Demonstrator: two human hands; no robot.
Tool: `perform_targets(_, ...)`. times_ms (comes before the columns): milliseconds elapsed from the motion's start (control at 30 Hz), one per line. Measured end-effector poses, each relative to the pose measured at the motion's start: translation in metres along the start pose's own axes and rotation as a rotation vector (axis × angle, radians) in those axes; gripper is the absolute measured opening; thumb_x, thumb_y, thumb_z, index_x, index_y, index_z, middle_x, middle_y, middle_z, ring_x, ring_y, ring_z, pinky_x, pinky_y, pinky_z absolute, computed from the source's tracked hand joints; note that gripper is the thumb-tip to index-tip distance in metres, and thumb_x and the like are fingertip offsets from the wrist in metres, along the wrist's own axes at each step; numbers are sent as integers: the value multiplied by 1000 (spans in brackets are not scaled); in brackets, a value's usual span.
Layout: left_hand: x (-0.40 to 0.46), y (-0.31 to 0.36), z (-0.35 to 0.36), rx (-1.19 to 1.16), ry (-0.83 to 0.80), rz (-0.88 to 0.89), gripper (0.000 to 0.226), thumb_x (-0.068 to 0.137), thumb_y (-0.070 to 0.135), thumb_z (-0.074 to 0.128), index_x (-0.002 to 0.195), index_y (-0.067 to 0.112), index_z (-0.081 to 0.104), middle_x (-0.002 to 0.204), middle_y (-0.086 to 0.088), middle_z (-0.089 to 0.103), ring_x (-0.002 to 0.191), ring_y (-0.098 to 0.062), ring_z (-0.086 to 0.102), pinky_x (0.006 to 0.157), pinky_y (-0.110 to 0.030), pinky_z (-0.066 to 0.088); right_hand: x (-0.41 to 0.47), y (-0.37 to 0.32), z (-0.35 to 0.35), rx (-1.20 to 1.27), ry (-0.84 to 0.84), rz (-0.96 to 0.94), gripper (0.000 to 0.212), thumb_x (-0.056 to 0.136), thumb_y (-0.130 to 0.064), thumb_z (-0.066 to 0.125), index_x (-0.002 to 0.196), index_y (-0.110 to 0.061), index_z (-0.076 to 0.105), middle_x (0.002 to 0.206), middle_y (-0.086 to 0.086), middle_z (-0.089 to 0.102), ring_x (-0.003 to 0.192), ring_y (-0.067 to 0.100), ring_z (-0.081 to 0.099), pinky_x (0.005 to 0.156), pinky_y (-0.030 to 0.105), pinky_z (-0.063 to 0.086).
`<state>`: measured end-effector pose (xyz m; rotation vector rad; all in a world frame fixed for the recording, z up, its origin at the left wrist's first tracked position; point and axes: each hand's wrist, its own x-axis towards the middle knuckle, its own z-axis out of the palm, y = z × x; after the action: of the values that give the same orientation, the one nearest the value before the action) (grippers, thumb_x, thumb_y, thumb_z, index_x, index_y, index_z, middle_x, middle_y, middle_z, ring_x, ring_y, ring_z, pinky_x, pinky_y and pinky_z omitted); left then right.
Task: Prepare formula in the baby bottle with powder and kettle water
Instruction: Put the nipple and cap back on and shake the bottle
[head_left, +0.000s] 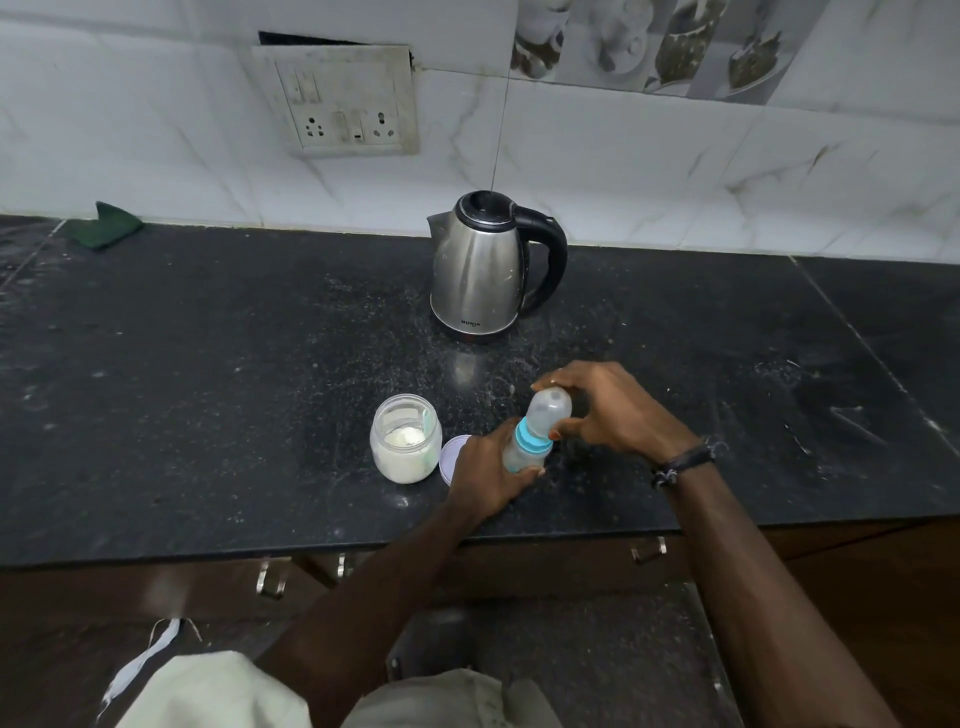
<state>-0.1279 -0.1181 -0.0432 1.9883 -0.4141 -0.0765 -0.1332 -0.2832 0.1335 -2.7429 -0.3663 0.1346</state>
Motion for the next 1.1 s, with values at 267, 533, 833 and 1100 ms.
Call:
perform_targets(267,-2,6,-2,-47,9,3,63,73,34,83,131,23,60,106,5,75,93,-8,70,83,-32,55,4,-8,20,-63,-52,16,51,65,-18,84,113,-21,70,110,-1,71,99,20,65,83,37,53)
perform_targets(533,-4,8,-1,-71,6,-25,59,73,31,84,127,23,62,101,11,73,91,-3,68,81,-24,54,5,-2,26,-27,-29,38,46,60,-19,86,104,-21,70,99,-2,73,90,20,66,78,32,52)
perform_targets(833,-5,9,1,-122,21,-64,59,74,21,87,126,26,60,95,21,68,88,8,66,78,-11,47,2,-1,37,-48,25,51,51,60,-25,85,106,-18,65,101,3,70,91,25,64,77,34,50)
perform_targets(1100,-5,15,-4,-97,-39,-116,95,65,52,82,145,21,44,118,4,71,104,-11,68,92,-38,54,-2,5,44,39,54,29,53,60,-28,86,108,-24,63,105,-3,67,94,20,63,79,38,53)
